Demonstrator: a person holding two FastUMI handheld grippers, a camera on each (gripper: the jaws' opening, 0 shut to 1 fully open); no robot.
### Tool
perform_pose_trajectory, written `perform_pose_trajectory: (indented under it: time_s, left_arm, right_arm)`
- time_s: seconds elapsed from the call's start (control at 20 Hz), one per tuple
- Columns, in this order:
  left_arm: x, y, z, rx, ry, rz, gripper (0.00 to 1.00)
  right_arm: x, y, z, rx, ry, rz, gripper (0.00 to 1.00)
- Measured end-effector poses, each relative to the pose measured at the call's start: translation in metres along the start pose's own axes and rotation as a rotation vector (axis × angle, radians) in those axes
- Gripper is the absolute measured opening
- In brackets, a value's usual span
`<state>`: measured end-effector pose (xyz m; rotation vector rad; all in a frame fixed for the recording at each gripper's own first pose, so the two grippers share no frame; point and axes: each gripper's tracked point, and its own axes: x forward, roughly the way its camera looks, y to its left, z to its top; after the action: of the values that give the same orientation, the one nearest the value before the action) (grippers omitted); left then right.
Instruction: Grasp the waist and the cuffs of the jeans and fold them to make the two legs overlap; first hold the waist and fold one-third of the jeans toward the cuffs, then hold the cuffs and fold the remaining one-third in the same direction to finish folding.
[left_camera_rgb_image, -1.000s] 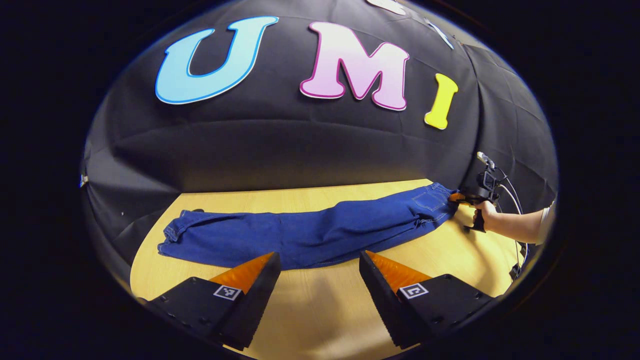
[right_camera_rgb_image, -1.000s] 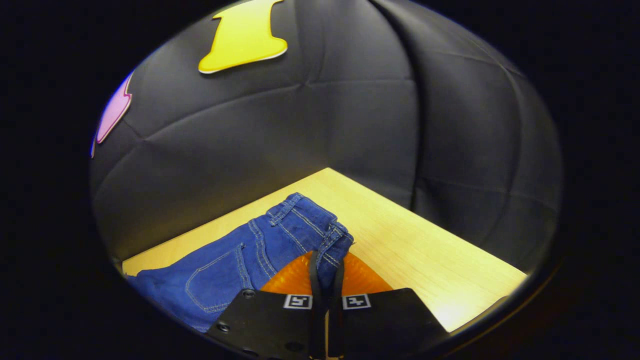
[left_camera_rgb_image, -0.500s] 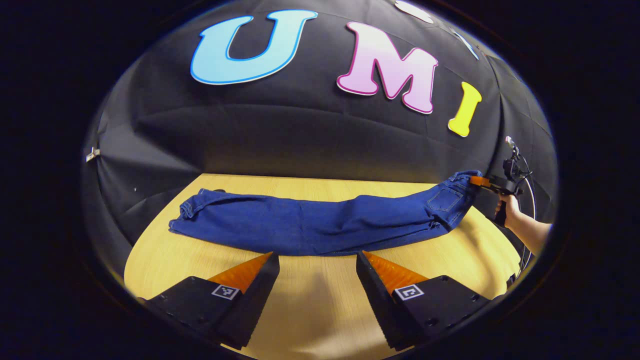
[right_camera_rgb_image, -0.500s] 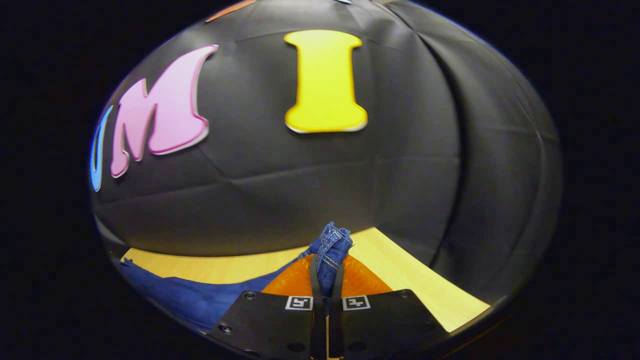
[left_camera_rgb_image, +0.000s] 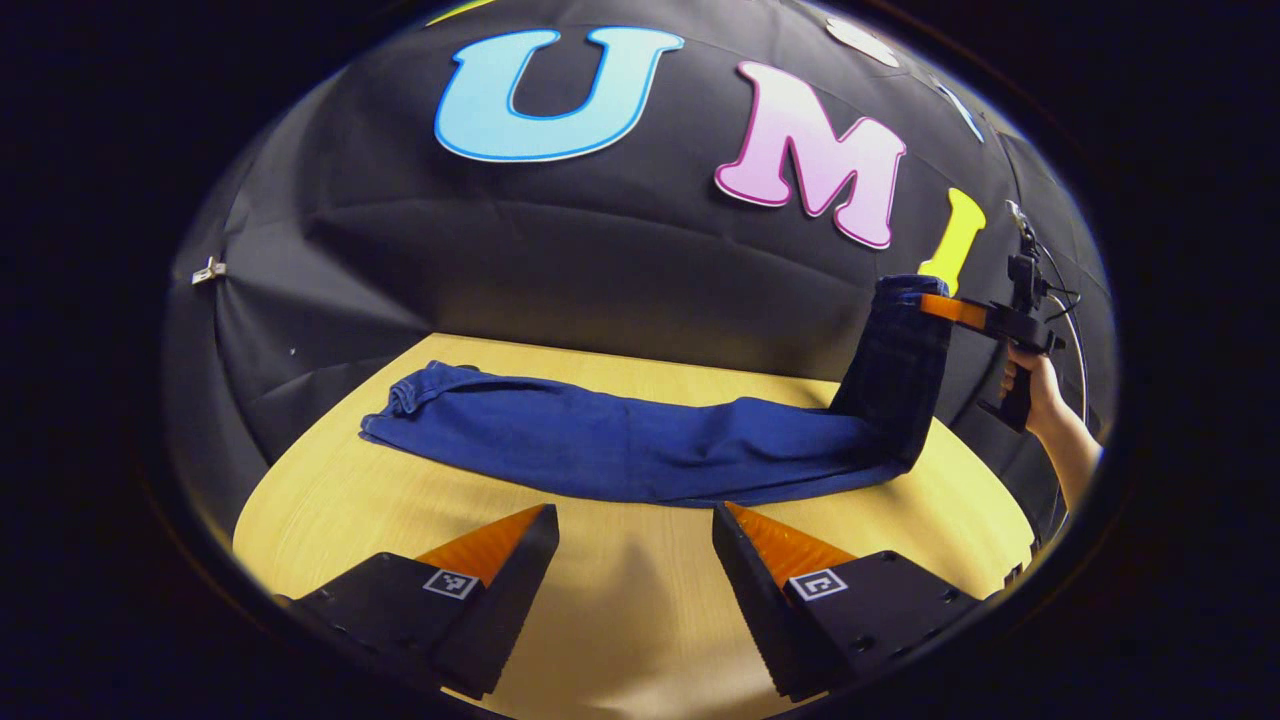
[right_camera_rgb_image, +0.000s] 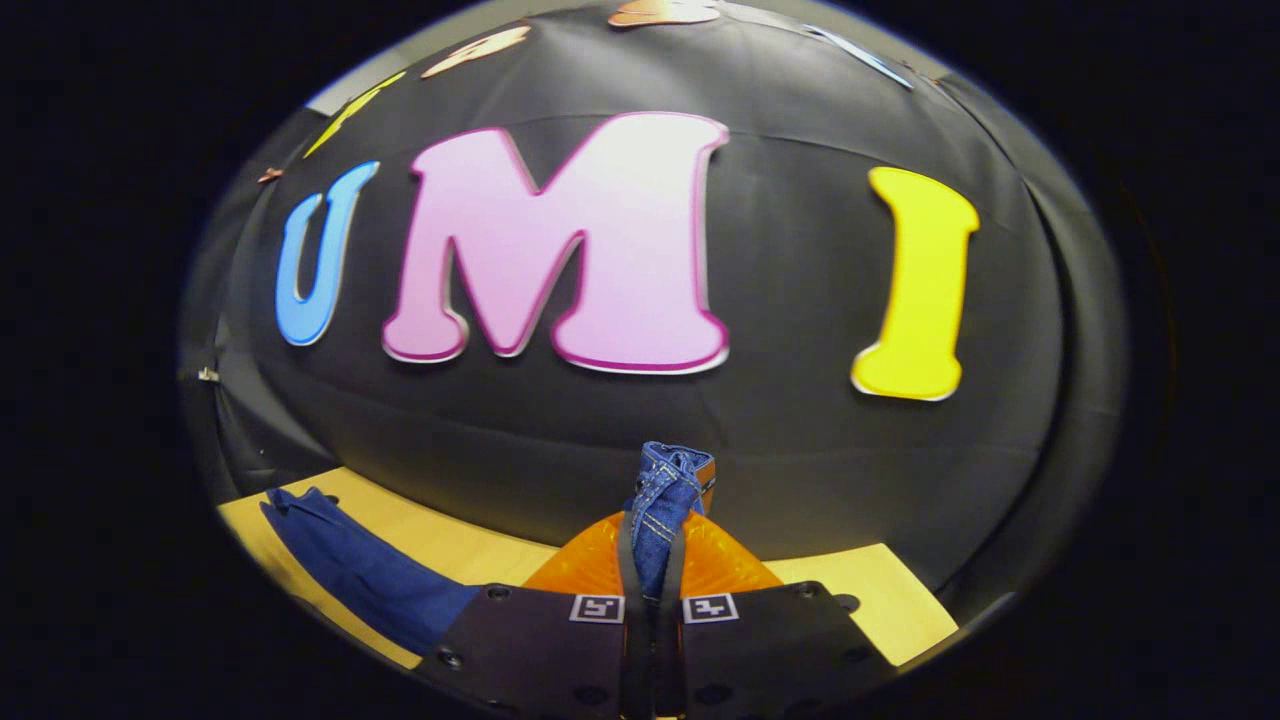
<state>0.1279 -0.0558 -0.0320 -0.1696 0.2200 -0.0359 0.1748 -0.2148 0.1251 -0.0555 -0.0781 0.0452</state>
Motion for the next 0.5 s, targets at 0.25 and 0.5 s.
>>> perform_pose_trajectory:
  time_s: [0.25,0.5]
  left_arm:
    - [0.000,0.048,0.012,-0.054,-0.064,0.080,0.97]
    - [0.009,0.112,0.026,-0.059,-0.108,0.155,0.96]
  right_arm:
    - [-0.003,0.002,-0.032,-0.039,0.057,0.145,0.06]
    - [-0.004,0.010,-0.107,-0.031,0.196,0.226,0.06]
